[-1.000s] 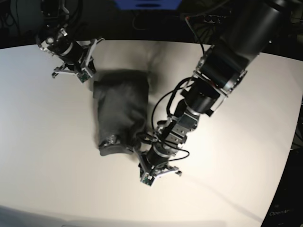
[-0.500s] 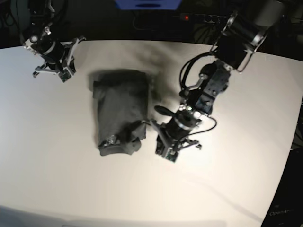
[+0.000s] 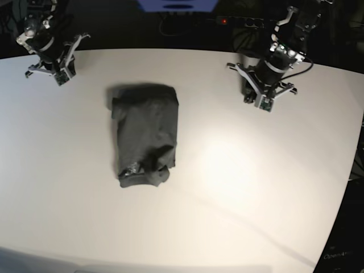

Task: Fold the T-shirt properly
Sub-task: 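Lift both grippers away from the folded shirt, then lower the right gripper onto the shirt's bunched end and grasp it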

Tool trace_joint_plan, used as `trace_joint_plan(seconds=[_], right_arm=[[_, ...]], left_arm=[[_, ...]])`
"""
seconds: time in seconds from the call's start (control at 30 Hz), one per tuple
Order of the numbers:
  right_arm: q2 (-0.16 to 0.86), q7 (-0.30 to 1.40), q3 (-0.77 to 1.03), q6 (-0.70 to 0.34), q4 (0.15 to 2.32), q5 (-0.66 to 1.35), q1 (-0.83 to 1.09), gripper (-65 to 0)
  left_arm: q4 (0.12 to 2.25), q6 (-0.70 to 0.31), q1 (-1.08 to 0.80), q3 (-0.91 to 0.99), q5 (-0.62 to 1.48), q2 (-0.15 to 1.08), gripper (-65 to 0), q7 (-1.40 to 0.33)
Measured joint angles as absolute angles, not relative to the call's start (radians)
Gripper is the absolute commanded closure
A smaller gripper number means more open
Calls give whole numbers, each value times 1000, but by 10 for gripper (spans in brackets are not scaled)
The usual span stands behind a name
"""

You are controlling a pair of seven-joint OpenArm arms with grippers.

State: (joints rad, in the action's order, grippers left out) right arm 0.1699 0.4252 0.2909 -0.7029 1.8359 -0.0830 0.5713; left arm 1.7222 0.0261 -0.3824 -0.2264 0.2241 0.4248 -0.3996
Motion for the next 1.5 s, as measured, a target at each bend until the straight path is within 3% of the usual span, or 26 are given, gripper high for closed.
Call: trace_joint_plan(seconds=[0.2, 0.67, 0.97, 1.2, 1.5], right_arm=[[183, 405, 275, -702, 1953, -133, 537, -3], [169, 461, -58, -706, 1946, -504, 257, -3], [128, 573, -216, -706, 1946, -507, 88, -3], [38, 561, -315, -707, 1882, -496, 57, -3], [37, 508, -356, -707, 1712, -442, -27, -3]], left_arm=[[1723, 30, -517, -208, 223, 424, -18, -286], [1731, 31, -593, -205, 221, 419, -18, -231], [1731, 34, -587, -205, 221, 416, -18, -239], [1731, 34, -589, -205, 221, 416, -18, -238], [1731, 34, -590, -204, 222, 416, -18, -237]])
